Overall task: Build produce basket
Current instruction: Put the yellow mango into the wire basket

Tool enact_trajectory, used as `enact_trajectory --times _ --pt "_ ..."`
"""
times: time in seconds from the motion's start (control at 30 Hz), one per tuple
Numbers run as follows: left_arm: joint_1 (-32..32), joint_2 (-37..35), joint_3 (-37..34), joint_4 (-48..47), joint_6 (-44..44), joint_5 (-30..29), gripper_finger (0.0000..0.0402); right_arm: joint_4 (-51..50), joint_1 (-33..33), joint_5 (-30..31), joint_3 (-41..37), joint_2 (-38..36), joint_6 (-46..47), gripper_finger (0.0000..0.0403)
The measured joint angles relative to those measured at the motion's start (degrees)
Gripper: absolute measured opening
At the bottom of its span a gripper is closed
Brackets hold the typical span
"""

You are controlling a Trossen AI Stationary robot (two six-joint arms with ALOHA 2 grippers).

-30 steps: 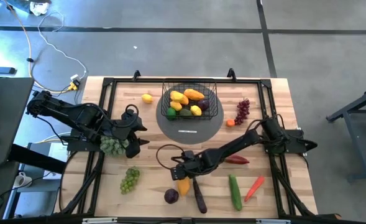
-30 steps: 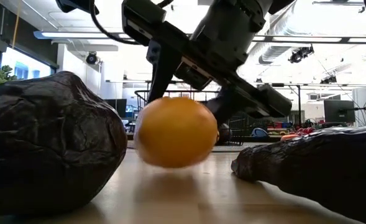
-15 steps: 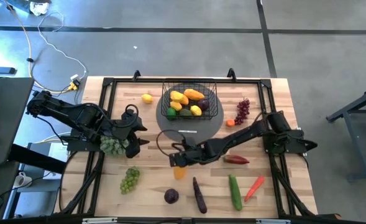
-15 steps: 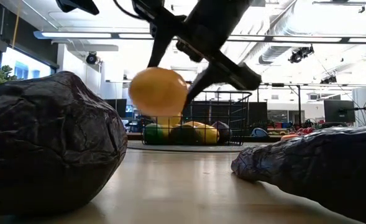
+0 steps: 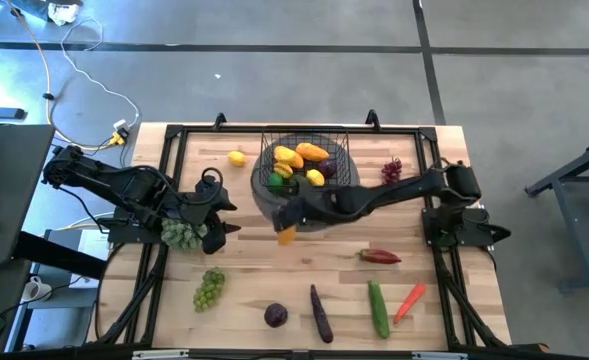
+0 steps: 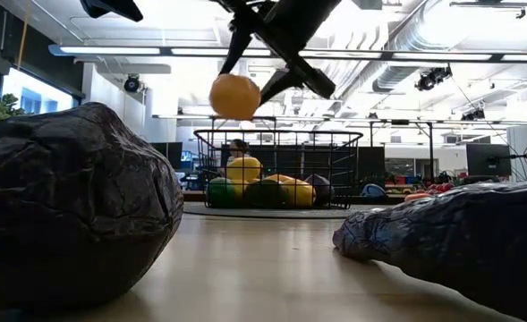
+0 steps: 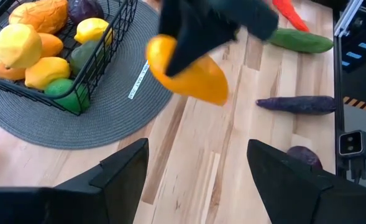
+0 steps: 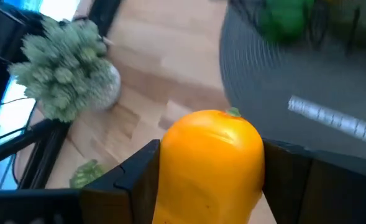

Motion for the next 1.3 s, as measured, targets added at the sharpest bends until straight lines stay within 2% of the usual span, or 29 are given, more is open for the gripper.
enact_trajectory --times 0.5,1.03,1.3 --pt "0.0 0.0 0.0 0.1 0.2 0.0 0.0264 -0.7 -15.7 -4.5 0.0 -10.7 -39.0 0.0201" --pt "0.0 0.0 0.0 0.2 -2.4 1.0 0.0264 -5.8 -28.1 -4.6 0.0 -7.5 -76.3 0.0201" --pt "0.0 0.0 0.0 0.1 -5.8 1.1 0.0264 -7.0 -31.6 -4.6 0.0 -3.2 -89.1 0.0201"
